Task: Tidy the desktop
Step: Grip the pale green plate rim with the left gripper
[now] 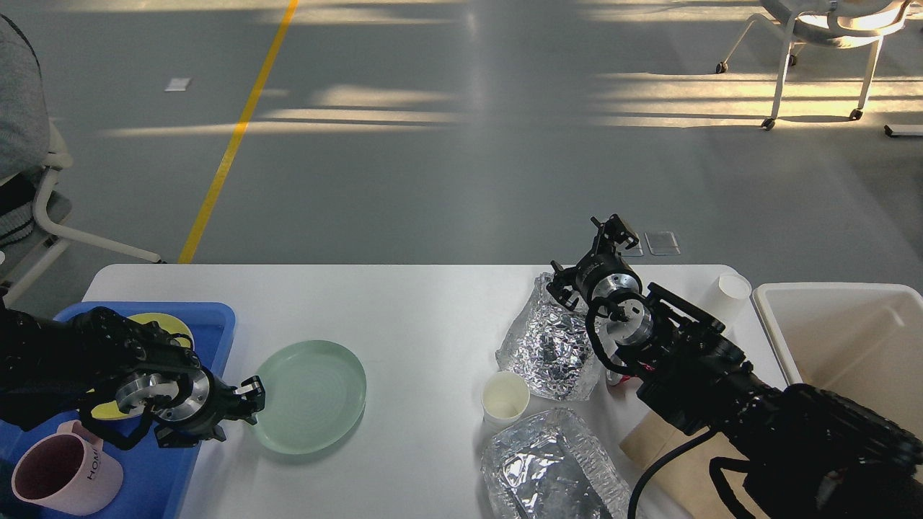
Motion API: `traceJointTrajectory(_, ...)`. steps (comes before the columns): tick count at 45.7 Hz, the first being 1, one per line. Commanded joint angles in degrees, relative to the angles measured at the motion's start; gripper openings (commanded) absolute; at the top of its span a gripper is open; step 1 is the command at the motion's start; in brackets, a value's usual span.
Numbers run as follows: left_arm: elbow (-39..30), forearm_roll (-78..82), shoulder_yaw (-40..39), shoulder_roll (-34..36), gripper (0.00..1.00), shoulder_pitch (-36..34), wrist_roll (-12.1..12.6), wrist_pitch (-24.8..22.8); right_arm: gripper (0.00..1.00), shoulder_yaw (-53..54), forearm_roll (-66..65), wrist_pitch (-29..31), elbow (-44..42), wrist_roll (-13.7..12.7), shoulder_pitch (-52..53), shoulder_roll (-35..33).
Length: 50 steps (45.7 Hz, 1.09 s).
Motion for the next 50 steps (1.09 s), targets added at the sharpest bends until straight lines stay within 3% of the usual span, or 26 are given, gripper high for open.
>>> traceJointTrajectory(1,0.02,0.01,-1.47,-0.76,0.42,1.08,-0.44,0.16,1.00,0.00,-0.04,0.00,0.00,0.00,-0.04,0.00)
traceJointTrajectory(8,0.02,0.01,-1.47,-1.03,0.20,1.43,0.00,0.16,1.00,0.00,-0.04,0.00,0.00,0.00,-0.04,0.00)
traceJointTrajectory(23,-0.51,0.10,-1.21,-1.03,0.01,1.52,0.44,-0.19,1.00,0.00,0.04,0.00,0.00,0.00,-0.04,0.00)
traceJointTrajectory(50,-4.90,0.10,-0.77,-0.06,0.00,-1.20,0.53,-0.10,1.00,0.00,-0.04,0.00,0.00,0.00,-0.04,0.00)
